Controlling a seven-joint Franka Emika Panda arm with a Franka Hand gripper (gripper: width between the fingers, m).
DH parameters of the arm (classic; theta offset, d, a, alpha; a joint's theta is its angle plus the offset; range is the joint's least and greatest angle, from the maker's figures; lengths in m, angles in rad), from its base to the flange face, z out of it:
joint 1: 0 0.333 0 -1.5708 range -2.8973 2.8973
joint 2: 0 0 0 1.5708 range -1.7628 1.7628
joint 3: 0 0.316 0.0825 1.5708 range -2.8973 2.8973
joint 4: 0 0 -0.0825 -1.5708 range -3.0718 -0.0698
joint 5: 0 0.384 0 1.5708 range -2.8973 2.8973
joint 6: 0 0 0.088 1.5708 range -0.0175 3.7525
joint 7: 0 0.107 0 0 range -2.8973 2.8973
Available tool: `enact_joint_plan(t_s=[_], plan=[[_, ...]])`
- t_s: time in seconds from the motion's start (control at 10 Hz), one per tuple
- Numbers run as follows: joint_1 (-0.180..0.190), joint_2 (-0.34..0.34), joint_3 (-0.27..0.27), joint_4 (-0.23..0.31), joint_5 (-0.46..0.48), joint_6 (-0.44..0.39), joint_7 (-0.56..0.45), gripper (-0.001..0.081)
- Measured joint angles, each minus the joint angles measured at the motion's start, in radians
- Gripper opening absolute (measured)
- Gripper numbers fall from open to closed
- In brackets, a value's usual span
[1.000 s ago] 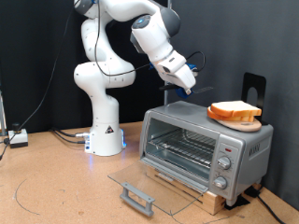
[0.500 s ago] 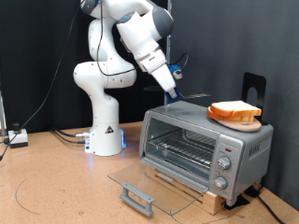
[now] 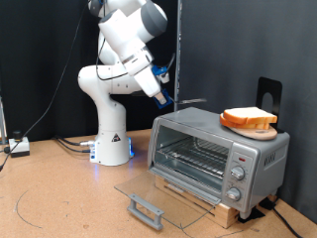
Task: Make a piece of toast with the oven
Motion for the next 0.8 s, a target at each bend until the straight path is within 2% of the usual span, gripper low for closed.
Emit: enact_joint_plan(t_s=[0.2,0.4,0.6,0.8], plan=[[-0.038,0.039,-0.058,0.022,-0.048,-0.054,-0.045,0.0396],[-0.037,0.039,-0.043,0.025,-0.047,-0.047,-0.047,0.0396],[-0.037,0.045,-0.006,0.032,-0.063,-0.016,-0.045,0.0396],[-0.039,0.092,0.025,0.07,-0.128,-0.015,-0.039,0.0396]])
